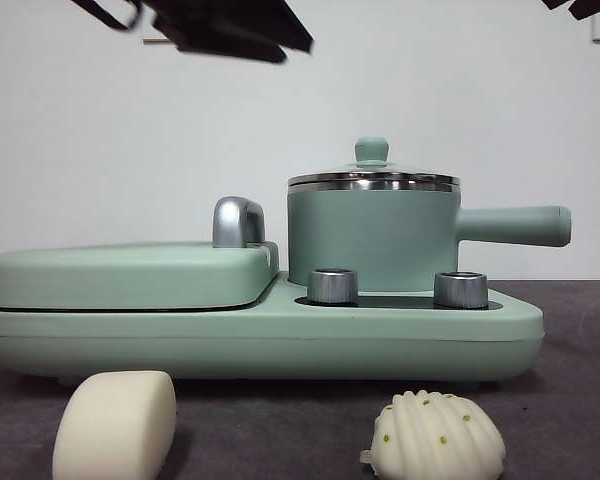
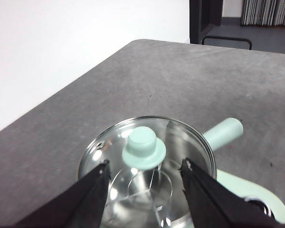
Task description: Put the buns in a small steamer
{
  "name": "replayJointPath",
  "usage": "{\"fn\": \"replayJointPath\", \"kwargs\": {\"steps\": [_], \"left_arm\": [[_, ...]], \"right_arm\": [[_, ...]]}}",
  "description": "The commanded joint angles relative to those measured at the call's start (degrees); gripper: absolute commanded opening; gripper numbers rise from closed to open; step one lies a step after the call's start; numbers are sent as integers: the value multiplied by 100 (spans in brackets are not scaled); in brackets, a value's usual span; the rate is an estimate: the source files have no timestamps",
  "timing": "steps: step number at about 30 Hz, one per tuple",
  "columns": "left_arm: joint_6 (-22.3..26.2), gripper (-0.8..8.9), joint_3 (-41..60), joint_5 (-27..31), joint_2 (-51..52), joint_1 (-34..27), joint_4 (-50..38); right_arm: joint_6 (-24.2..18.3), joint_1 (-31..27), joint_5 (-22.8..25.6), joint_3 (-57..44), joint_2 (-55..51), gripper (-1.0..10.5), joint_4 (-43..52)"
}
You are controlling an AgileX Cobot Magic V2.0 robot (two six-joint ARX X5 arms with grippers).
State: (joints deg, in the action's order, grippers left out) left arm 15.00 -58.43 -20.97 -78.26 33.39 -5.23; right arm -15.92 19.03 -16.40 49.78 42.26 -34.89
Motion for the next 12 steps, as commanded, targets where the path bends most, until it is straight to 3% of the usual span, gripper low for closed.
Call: {"fn": "replayJointPath", "kwargs": {"steps": [1, 4, 12], "left_arm": [[-367, 241, -160, 4, -358, 116, -442], [-568, 241, -313, 17, -741, 197, -662], [-568, 241, -1067, 17, -1631, 378, -640]], "right_arm": [[350, 24, -7, 114, 35, 262, 59], [350, 24, -4, 114, 35, 262, 57], [328, 24, 0, 114, 37, 262, 57]]}}
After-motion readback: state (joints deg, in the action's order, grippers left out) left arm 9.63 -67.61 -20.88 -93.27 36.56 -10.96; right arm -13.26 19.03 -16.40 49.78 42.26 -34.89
